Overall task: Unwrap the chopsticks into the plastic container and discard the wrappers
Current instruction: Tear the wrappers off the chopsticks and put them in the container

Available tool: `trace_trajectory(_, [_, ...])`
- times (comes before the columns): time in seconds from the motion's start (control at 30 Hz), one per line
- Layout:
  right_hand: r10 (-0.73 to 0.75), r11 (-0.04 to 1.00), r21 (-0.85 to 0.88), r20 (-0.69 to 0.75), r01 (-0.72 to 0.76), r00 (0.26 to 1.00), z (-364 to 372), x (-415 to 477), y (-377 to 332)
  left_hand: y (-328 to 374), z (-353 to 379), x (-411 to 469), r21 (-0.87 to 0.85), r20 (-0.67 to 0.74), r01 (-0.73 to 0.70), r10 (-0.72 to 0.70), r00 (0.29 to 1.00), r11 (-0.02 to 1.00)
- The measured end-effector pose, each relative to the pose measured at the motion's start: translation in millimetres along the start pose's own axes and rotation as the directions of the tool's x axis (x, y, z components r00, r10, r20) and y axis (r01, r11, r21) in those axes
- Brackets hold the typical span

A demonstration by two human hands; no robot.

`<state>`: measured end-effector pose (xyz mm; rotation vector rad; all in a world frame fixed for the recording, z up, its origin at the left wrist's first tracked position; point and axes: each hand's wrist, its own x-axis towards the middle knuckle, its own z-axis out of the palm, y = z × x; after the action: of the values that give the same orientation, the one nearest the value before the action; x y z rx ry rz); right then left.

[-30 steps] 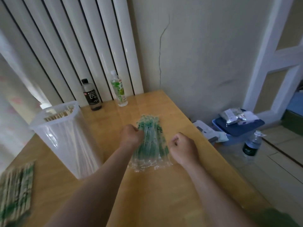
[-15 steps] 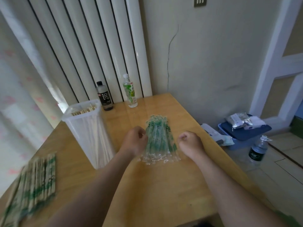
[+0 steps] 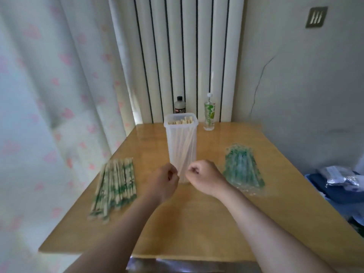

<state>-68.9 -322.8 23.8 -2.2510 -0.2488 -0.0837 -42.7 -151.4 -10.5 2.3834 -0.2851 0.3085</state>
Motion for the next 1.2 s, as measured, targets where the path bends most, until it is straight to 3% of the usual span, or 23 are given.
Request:
trace_trajectory(0.23, [0.041, 0.999, -0.04, 0.162, -0.035, 0.986, 93, 30, -38, -89, -50, -36, 0.21, -0.229, 0.166, -0.117, 0.966, 0.963])
trace_trajectory(0.4, [0.134, 0.991, -0.02, 0.207, -0.132, 0.969, 138, 44, -54, -130, -70, -53, 0.425, -0.251, 0.302, -0.209, 0.945, 0.853])
trace_trajectory(0.63, [0.276, 0.96, 0.008, 0.134, -0.279, 0.952, 171, 65, -47, -150, -63, -55, 0.352, -0.244, 0.273, -0.194, 0.95, 0.895])
trace_trajectory(0.97, [0.308, 0.951, -0.043, 0.207, -0.306, 0.929, 179, 77, -43, -159, -57, -55, 0.404, -0.242, 0.264, -0.176, 0.954, 0.876])
trace_trajectory(1.07, [0.312, 0.948, -0.005, 0.228, -0.32, 0.922, 175, 76, -44, -159, -57, -56, 0.402, -0.247, 0.263, -0.172, 0.954, 0.877])
trace_trajectory(1.2, [0.31, 0.917, 0.181, 0.241, -0.357, 0.919, 167, 70, -44, -160, -57, -56, 0.384, -0.253, 0.269, -0.179, 0.951, 0.883])
